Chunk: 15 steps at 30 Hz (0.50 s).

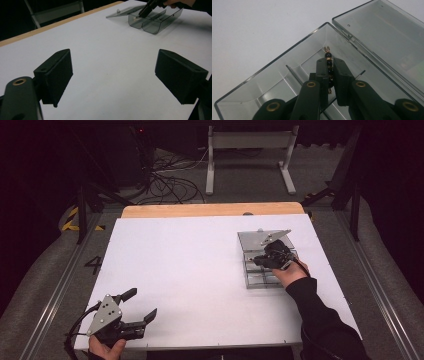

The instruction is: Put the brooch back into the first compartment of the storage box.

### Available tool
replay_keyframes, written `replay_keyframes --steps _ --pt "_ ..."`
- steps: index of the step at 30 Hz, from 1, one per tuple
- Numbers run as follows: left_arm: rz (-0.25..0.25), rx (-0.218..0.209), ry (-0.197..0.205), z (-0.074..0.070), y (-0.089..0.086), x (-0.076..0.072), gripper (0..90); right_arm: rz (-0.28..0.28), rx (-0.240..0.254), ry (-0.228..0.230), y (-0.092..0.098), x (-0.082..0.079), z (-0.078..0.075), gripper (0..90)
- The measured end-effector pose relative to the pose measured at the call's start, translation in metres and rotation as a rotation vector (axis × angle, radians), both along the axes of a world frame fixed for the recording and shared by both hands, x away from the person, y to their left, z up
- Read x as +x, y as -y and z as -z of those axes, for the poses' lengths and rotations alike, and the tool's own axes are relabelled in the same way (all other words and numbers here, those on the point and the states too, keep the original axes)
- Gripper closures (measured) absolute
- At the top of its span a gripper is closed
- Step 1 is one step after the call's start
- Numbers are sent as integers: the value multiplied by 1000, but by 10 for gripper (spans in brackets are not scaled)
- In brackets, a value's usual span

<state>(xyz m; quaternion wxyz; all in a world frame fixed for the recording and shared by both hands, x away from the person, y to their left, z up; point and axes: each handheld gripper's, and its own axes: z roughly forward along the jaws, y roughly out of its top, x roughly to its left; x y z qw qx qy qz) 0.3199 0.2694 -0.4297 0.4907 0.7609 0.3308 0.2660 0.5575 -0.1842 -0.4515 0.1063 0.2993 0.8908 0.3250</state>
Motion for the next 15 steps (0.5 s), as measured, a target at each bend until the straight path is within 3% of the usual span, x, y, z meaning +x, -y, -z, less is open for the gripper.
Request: replay_keyframes --steps 10,12,15 --pt "0 1 0 0 0 0 157 -9 -12 -9 -5 1 4 826" --pt "0 0 0 0 0 0 157 -1 -6 5 -5 1 4 744" --pt "0 0 0 0 0 0 157 1 2 12 -5 1 3 732"
